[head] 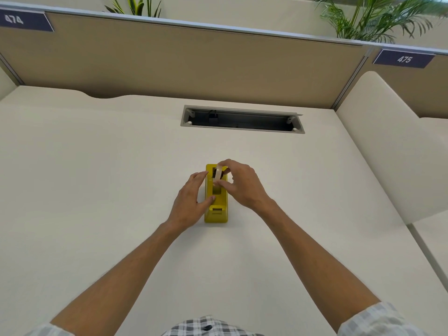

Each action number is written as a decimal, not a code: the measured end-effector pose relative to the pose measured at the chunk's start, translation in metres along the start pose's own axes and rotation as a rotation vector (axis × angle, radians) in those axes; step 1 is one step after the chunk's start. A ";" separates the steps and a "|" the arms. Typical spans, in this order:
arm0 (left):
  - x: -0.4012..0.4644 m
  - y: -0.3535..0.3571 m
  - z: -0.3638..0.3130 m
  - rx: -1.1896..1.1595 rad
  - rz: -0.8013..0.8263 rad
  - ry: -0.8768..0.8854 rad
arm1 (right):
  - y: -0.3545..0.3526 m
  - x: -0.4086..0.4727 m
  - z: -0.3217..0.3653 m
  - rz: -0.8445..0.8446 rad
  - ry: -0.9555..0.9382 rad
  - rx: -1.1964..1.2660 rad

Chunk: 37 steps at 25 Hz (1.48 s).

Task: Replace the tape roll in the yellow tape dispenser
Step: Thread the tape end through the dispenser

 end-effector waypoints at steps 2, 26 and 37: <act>-0.003 -0.001 -0.006 -0.024 -0.032 0.046 | -0.003 -0.005 0.003 -0.022 0.018 0.092; -0.020 0.002 -0.044 -0.624 0.298 0.096 | -0.010 -0.066 -0.019 0.050 0.128 0.599; -0.016 -0.008 -0.046 -0.756 0.321 0.028 | -0.008 -0.065 -0.015 0.028 0.102 0.774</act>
Point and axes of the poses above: each hand's wrist, its own x-axis towards the middle knuckle, its own y-axis out of the palm, z = x × y, the point moved 6 cm from there along x, towards the middle knuckle, and after that the axes turned 11 degrees about z, right-handed, at the moved point
